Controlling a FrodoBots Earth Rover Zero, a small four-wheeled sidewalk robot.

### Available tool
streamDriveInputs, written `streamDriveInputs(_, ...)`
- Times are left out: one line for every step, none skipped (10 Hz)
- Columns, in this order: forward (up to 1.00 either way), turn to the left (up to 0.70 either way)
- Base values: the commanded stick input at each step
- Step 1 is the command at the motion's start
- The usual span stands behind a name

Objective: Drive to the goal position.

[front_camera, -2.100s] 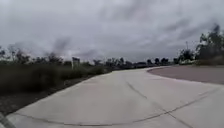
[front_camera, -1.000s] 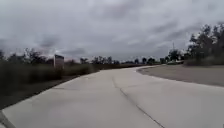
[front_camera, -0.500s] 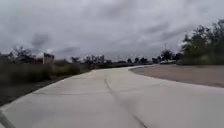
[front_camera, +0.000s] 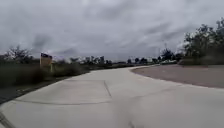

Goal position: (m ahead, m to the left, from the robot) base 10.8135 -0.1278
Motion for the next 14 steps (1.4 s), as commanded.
streamDriveInputs(0.85,0.00)
streamDriveInputs(0.85,0.00)
streamDriveInputs(0.85,0.00)
streamDriveInputs(0.85,0.00)
streamDriveInputs(0.85,0.00)
streamDriveInputs(0.85,0.00)
streamDriveInputs(0.85,0.00)
streamDriveInputs(0.85,0.00)
streamDriveInputs(0.85,0.00)
streamDriveInputs(0.85,0.00)
streamDriveInputs(0.85,0.00)
streamDriveInputs(0.85,0.00)
streamDriveInputs(0.85,0.00)
streamDriveInputs(0.85,0.00)
